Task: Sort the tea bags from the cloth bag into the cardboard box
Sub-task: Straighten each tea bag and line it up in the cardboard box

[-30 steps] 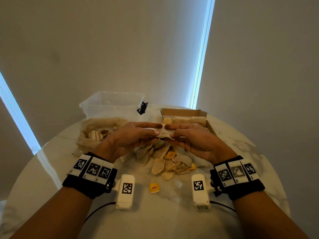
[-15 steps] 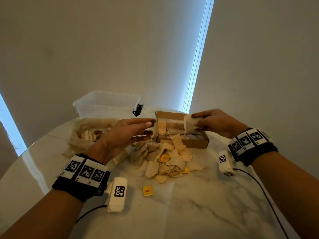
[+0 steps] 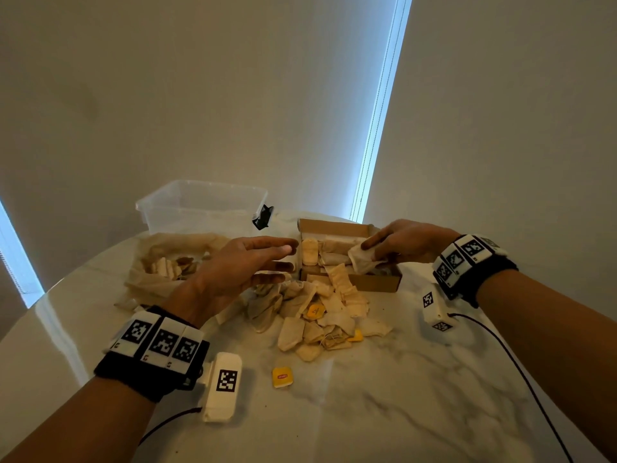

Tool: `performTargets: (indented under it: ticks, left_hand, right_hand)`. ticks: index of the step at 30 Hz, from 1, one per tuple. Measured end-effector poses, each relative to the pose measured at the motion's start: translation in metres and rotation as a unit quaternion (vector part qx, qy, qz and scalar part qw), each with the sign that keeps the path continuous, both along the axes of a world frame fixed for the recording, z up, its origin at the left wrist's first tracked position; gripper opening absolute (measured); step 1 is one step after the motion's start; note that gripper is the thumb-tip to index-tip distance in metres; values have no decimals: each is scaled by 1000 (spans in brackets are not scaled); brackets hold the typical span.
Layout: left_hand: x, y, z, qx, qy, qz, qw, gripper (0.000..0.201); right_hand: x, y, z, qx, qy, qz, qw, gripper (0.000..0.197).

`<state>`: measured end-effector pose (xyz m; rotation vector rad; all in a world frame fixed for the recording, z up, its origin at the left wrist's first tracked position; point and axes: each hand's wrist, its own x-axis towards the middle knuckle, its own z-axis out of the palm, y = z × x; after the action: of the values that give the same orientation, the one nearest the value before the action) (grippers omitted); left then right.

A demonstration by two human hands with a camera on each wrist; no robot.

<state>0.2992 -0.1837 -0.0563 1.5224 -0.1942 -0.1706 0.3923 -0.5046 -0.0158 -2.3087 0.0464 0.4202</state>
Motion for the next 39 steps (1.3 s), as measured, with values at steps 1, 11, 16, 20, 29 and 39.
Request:
performTargets:
  ticks: [1,11,16,20,29,39]
  left_hand:
    - [0,0,0,-1,0,1,1000,20]
    - [0,0,0,14,-4,5,1000,20]
    - [-1,1,-1,25,-13,3,1000,22]
    - [1,1,-2,28,-14,2,1000,24]
    - [5,6,-3,23,-25,27,999,22]
    - [8,15,-1,25,-47,53,997,25]
  right_hand:
    - [0,1,-1,-23,0,3,1000,37]
    - [0,11,-5,-201,-51,24,978,48]
    - [-3,14,-10,-318,-99,49,942,47]
    - [-12,17,-3,-333,-166,50,927,40]
    - [-14,32,-24,-322,-186,75,925,16]
    - [-18,32,-23,-346,-170,67,920,15]
